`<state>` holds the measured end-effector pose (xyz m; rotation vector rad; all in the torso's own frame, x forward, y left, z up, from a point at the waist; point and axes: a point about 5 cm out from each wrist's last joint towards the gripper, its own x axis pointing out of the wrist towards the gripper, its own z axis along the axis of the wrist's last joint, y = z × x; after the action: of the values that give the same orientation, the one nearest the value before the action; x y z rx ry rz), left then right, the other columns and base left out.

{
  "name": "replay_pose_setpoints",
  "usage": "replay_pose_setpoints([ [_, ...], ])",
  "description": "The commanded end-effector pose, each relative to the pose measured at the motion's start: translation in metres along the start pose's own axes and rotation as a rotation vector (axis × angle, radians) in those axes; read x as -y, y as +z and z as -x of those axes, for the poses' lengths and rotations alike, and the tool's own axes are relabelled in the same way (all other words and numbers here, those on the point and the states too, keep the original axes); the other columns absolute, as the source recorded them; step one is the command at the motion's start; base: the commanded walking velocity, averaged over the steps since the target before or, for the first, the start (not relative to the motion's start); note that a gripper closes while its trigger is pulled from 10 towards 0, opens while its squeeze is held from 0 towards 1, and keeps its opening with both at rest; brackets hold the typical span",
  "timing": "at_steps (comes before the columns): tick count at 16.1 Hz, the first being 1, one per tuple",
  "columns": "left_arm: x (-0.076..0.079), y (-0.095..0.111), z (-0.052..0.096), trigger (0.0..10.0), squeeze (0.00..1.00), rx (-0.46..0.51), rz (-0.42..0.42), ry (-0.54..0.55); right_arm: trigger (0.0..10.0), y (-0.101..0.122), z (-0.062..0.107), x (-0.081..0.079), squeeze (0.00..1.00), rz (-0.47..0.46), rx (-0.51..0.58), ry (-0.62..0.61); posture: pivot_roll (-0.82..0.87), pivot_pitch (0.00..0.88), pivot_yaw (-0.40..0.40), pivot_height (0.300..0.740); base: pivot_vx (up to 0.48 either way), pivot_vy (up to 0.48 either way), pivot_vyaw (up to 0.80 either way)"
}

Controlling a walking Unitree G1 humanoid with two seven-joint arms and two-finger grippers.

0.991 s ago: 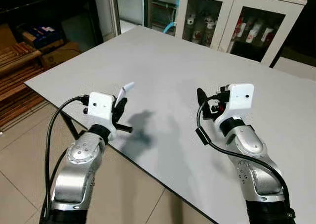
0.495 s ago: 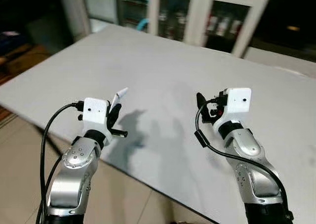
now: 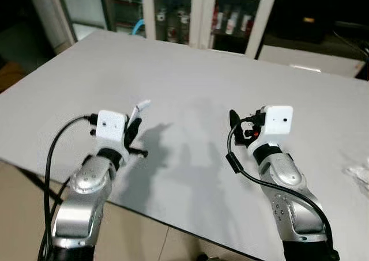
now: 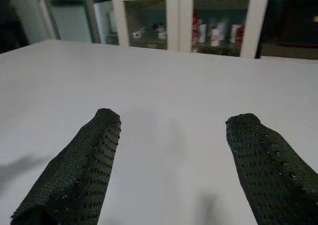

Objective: Picking trash to rubbish bin

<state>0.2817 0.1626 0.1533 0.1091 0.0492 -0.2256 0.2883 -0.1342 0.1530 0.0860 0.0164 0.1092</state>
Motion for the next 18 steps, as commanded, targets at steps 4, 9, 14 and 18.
replay_pose_setpoints([
  [4,-0.0008,0.0029,-0.0018,10.0,0.00,0.005,-0.007,-0.019,10.0,-0.0020,0.0045,0.0020,0.00,-0.020,-0.002,-0.042,0.00,0.009,0.038,0.740,0.000,0.000,-0.80],
  [9,0.0026,-0.0009,-0.0008,10.0,0.00,-0.008,0.002,-0.025,10.0,-0.0038,0.0056,0.0019,0.00,-0.024,-0.012,-0.046,0.00,0.009,0.038,0.740,0.000,0.000,-0.80],
  [14,0.0056,-0.0052,0.0018,10.0,0.00,-0.013,0.009,-0.015,10.0,-0.0043,0.0039,0.0018,0.00,-0.016,-0.022,-0.035,0.00,0.006,0.022,0.740,0.000,0.000,-0.80],
  [18,0.0054,-0.0048,0.0024,10.0,0.00,-0.009,0.005,-0.009,10.0,-0.0043,0.0025,0.0009,0.00,-0.011,-0.030,-0.028,0.00,0.004,0.020,0.740,0.000,0.000,-0.80],
])
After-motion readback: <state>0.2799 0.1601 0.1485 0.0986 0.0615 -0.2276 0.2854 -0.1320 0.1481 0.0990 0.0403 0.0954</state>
